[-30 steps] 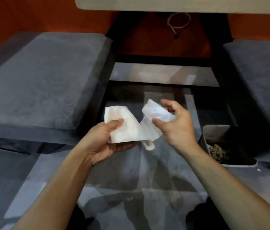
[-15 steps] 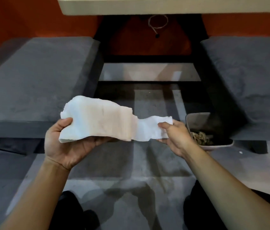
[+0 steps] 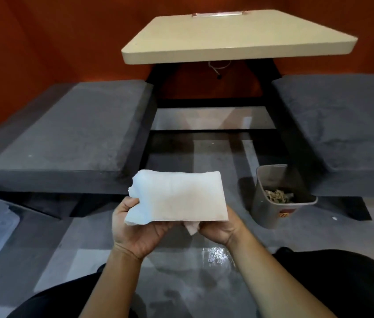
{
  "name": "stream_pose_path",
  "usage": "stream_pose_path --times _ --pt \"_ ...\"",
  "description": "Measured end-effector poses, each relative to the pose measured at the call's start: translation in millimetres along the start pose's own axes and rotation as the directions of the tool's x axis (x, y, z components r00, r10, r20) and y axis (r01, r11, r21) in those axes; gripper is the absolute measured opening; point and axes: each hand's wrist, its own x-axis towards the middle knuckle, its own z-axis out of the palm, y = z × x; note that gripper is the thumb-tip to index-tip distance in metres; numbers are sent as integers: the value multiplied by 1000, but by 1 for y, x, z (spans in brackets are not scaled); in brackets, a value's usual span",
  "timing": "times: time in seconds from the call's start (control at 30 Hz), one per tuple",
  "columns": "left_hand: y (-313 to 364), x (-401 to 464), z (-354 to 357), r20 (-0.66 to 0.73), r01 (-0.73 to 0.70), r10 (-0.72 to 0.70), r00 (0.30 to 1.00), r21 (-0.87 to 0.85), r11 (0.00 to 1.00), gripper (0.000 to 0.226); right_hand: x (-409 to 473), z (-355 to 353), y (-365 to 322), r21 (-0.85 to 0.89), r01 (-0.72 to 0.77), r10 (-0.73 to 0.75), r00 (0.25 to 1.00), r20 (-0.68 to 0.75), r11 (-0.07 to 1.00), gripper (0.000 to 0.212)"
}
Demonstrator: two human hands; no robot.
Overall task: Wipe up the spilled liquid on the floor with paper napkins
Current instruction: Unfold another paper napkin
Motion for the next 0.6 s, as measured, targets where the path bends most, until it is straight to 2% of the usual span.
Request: stream_pose_path --times 0.07,0.13,0.23,0.33,0.4,0.53,0.6 --pt "3 -7 -1 -232 -26 37 972 48 998 54 -8 4 -11 -72 6 -5 1000 7 997 15" --pt "2 -7 -4 -433 13 79 898 206 979 48 -10 4 -18 -179 -13 7 999 -33 984 13" --pt "-14 -4 7 -585 131 159 796 422 897 45 -8 10 -20 -226 -20 -7 993 -119 974 13" --pt "-29 0 23 -612 176 300 732 596 784 49 -4 18 -18 -191 17 -54 980 -192 981 20" --pt "-35 1 37 -566 181 286 773 629 756 37 -5 25 -17 -196 54 -99 970 -223 979 16" --pt "-41 1 60 -416 216 85 905 623 752 82 -7 41 -13 -400 147 -234 956 -176 904 21" --pt "-45 2 64 -357 212 -8 934 538 816 95 -6 44 -10 -598 153 -321 929 -185 786 36"
